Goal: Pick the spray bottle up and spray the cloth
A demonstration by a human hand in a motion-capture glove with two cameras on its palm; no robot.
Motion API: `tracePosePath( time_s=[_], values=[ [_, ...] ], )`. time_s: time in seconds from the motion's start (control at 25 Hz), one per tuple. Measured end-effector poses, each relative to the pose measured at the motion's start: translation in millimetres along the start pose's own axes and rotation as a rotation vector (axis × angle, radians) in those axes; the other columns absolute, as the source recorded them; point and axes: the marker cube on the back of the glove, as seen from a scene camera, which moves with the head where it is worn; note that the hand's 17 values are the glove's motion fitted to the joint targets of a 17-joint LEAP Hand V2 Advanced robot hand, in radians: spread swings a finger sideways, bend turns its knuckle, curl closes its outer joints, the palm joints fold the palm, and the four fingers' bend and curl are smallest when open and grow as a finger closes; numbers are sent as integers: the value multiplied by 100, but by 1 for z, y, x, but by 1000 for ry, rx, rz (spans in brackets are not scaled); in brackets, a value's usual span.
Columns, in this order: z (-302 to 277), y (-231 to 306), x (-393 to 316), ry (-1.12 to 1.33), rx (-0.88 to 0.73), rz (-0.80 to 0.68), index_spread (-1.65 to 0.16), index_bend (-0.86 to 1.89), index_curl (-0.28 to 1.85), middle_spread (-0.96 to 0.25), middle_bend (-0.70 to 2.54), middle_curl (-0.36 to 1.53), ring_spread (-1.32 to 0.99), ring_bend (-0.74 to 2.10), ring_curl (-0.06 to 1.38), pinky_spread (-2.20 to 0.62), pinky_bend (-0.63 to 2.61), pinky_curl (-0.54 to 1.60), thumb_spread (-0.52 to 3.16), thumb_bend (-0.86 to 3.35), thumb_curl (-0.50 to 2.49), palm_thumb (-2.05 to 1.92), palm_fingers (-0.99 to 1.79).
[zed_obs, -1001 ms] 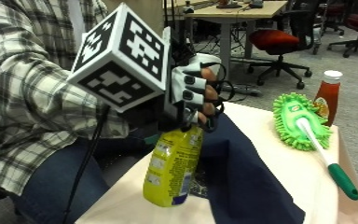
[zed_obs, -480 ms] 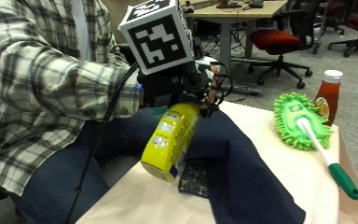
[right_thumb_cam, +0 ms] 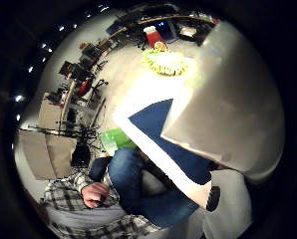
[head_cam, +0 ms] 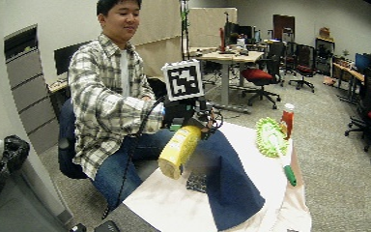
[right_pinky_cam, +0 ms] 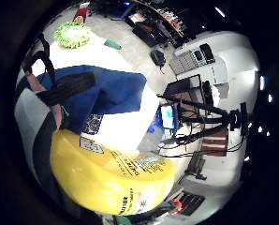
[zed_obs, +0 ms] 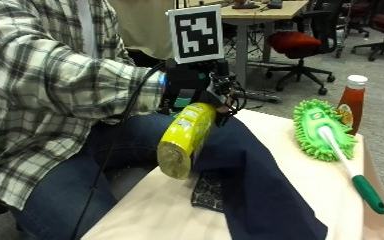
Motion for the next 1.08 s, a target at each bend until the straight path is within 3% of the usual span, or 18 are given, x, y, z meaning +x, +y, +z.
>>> tracePosePath(
  time_s=[0.36, 1.08],
  values=[
    [15, -4, -29, 162, -99, -142, -30, 17, 52, -17, 48, 54, -22, 57, 48, -10, 40, 41, 20, -3, 78, 112, 123],
    [29, 5, -47, 339, -184, -235, -30, 17, 53, -17, 49, 54, -22, 57, 48, -11, 41, 41, 19, -3, 79, 112, 123]
  ],
)
